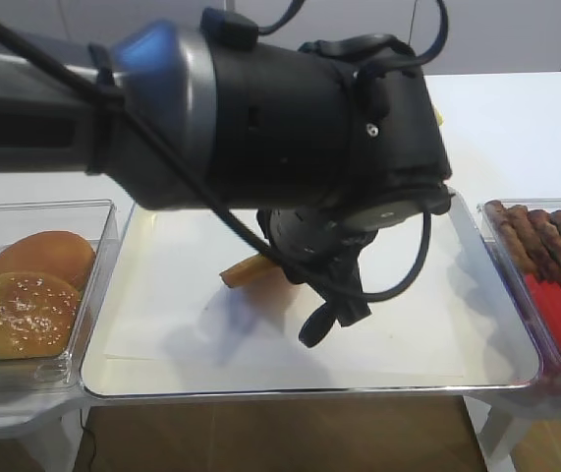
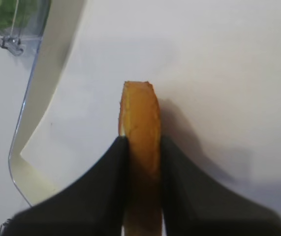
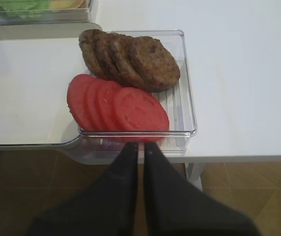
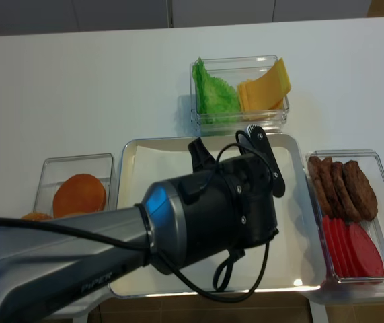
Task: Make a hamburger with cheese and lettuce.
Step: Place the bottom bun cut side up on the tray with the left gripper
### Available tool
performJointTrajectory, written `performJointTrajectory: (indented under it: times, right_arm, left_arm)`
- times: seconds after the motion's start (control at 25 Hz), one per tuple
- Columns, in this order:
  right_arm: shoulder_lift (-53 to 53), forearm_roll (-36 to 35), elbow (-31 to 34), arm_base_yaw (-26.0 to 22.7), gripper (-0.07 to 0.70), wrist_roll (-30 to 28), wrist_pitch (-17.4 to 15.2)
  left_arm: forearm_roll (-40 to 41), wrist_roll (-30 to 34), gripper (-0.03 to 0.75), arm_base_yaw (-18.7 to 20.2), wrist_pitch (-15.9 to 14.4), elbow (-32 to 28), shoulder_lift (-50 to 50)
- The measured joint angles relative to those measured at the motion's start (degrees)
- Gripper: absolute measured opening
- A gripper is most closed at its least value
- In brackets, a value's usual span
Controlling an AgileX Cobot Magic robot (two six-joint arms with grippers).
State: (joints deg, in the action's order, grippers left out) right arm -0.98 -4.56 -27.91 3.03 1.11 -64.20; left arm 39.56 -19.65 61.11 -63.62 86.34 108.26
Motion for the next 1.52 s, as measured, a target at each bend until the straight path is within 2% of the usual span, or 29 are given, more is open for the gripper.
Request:
performJointTrajectory:
  times: [0.6, 1.16, 1.52]
  right_arm:
    - [0.0, 0.0, 0.0, 0.0, 0.027, 0.0, 0.0]
    - [0.0, 0.0, 0.0, 0.0, 0.027, 0.1, 0.0]
    - [0.0, 0.0, 0.0, 0.0, 0.027, 0.1, 0.0]
  left_arm:
    - [0.59, -4.64, 0.134, 0.0, 2.57, 0.0, 0.64]
    - [0.68, -4.77, 0.134, 0.0, 2.57, 0.0, 0.64]
    - [0.08, -4.81, 0.204, 0.0, 3.27, 0.0, 0.72]
